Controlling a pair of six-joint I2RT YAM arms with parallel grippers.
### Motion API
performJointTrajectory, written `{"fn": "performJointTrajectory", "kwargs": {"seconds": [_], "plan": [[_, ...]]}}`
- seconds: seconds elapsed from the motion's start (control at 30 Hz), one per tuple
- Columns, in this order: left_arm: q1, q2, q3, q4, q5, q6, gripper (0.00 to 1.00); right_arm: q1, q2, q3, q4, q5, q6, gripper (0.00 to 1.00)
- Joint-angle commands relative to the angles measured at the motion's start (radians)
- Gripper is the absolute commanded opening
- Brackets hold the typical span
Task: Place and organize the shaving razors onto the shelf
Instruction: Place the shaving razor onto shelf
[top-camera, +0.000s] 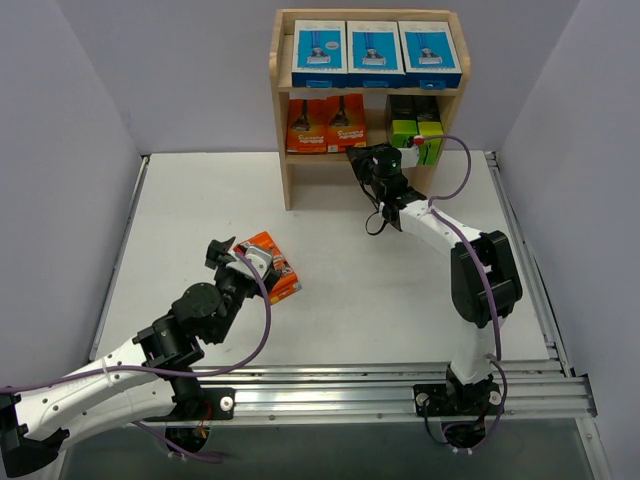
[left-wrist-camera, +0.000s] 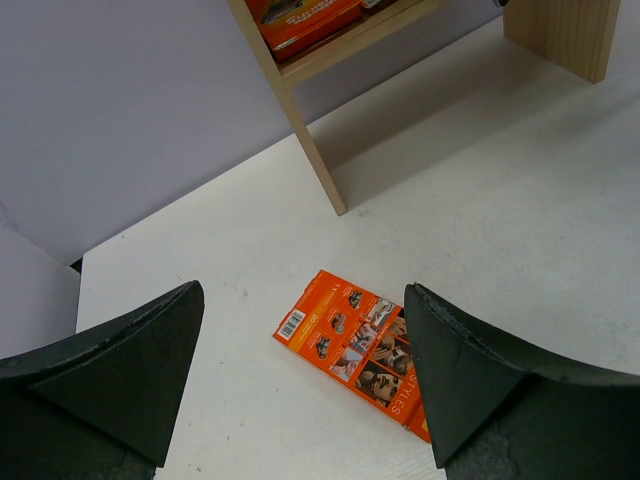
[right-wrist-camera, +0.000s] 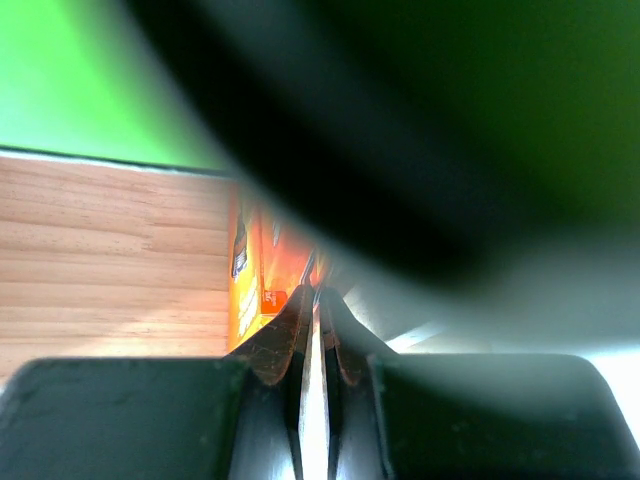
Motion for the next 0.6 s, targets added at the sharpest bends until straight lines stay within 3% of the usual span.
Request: {"fn": "performJointTrajectory", "kwargs": {"seconds": [0.0, 0.57], "plan": [[-0.006, -0.007, 0.006, 0.051, 0.01, 0.007, 0.9, -0.005, 0.012, 0.016, 0.038, -0.048, 0.011, 0.0], [-0.006, -0.006, 0.006, 0.051, 0.011, 0.007, 0.9, -0.011, -0.003, -0.003, 0.04, -0.057, 0.011, 0.0]]}}
